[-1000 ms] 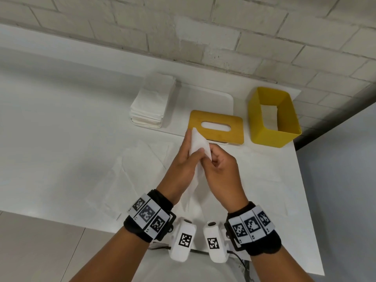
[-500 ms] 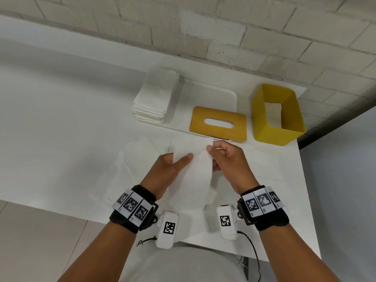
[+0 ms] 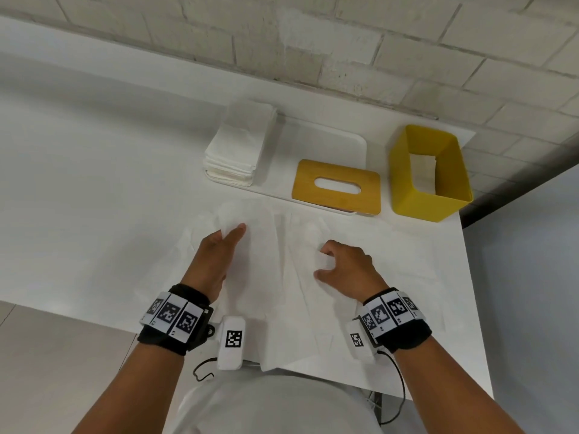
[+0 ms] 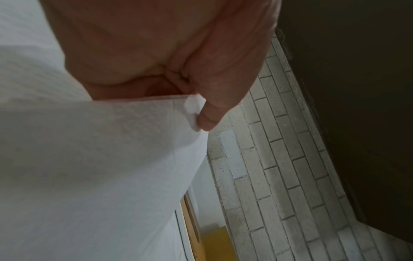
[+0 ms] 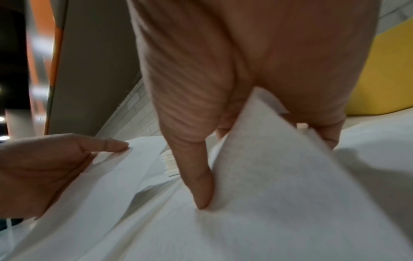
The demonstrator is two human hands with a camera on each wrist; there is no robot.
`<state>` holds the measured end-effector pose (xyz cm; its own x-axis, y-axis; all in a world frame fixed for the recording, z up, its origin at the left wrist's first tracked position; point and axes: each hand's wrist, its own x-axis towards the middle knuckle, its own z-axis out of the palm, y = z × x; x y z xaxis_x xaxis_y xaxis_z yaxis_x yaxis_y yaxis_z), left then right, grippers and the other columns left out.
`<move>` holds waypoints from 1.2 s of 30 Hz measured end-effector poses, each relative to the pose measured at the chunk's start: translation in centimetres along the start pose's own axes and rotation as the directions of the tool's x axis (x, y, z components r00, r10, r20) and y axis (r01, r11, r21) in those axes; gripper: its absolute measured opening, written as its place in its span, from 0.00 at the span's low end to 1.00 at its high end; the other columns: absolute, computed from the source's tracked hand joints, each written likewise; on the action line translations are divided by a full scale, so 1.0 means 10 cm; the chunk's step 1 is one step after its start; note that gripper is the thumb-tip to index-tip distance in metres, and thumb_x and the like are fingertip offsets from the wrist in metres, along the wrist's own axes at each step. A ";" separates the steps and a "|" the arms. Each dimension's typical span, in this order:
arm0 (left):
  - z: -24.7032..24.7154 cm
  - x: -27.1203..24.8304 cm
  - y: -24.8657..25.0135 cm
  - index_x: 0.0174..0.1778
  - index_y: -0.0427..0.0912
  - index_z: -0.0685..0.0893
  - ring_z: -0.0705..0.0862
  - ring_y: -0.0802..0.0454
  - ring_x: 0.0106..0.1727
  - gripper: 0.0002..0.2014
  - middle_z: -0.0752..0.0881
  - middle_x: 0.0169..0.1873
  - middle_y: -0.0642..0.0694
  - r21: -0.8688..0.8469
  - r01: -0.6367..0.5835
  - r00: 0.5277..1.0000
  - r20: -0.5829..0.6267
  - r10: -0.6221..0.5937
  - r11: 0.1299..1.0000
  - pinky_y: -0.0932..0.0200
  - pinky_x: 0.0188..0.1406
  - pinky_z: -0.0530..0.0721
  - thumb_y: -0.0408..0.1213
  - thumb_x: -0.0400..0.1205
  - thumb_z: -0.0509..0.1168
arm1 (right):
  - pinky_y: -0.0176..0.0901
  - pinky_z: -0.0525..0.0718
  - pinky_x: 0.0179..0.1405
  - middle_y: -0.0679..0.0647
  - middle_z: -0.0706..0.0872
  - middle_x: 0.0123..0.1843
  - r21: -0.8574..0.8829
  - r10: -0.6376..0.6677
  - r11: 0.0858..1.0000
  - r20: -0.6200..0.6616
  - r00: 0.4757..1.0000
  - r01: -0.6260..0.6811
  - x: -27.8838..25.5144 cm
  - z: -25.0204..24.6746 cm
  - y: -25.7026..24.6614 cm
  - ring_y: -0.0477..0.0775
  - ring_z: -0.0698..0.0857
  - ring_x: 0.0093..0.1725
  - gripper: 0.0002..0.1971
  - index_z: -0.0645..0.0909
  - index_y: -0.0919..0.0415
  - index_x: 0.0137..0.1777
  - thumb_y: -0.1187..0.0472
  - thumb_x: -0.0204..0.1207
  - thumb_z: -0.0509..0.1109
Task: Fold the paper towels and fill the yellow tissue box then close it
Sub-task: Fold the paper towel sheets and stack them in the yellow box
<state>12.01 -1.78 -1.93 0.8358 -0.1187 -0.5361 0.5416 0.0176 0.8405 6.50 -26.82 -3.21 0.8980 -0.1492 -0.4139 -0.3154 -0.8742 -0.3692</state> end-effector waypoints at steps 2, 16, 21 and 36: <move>0.02 0.00 0.00 0.62 0.46 0.90 0.90 0.44 0.61 0.14 0.94 0.55 0.48 0.004 -0.003 1.000 -0.010 0.003 1.000 0.38 0.72 0.83 0.50 0.86 0.68 | 0.49 0.77 0.66 0.45 0.87 0.61 0.107 -0.009 0.994 -0.005 1.000 0.009 0.02 -0.03 0.04 0.51 0.82 0.67 0.15 0.81 0.49 0.59 0.48 0.76 0.78; 0.13 0.01 0.04 0.60 0.46 0.90 0.91 0.44 0.60 0.14 0.94 0.55 0.47 0.036 -0.039 0.999 -0.011 0.039 0.999 0.39 0.69 0.85 0.49 0.86 0.68 | 0.48 0.84 0.65 0.39 0.93 0.51 0.612 0.232 0.791 -0.289 0.929 -0.007 -0.02 -0.44 0.50 0.47 0.89 0.58 0.10 0.93 0.48 0.51 0.46 0.79 0.75; 0.15 0.01 0.01 0.60 0.46 0.91 0.91 0.43 0.59 0.14 0.94 0.54 0.46 0.043 -0.023 1.000 -0.007 0.023 0.999 0.37 0.68 0.86 0.49 0.86 0.68 | 0.45 0.80 0.51 0.44 0.90 0.46 0.742 0.390 0.664 -0.245 0.887 -0.087 -0.09 -0.28 0.61 0.54 0.87 0.52 0.05 0.89 0.51 0.45 0.54 0.81 0.74; 0.28 -0.07 -0.01 0.60 0.46 0.90 0.91 0.47 0.59 0.14 0.94 0.53 0.48 0.025 -0.015 1.000 0.020 0.015 1.000 0.48 0.64 0.87 0.50 0.87 0.67 | 0.51 0.82 0.62 0.55 0.76 0.72 -0.165 -0.106 0.983 -0.156 0.982 0.080 -0.12 0.14 0.01 0.59 0.73 0.71 0.26 0.72 0.53 0.77 0.50 0.81 0.70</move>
<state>11.10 -4.46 -1.45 0.8418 -0.1382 -0.5218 0.5263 -0.0050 0.8503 4.99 -26.06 -3.92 0.9634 -0.1257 -0.2369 -0.1873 -0.9477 -0.2586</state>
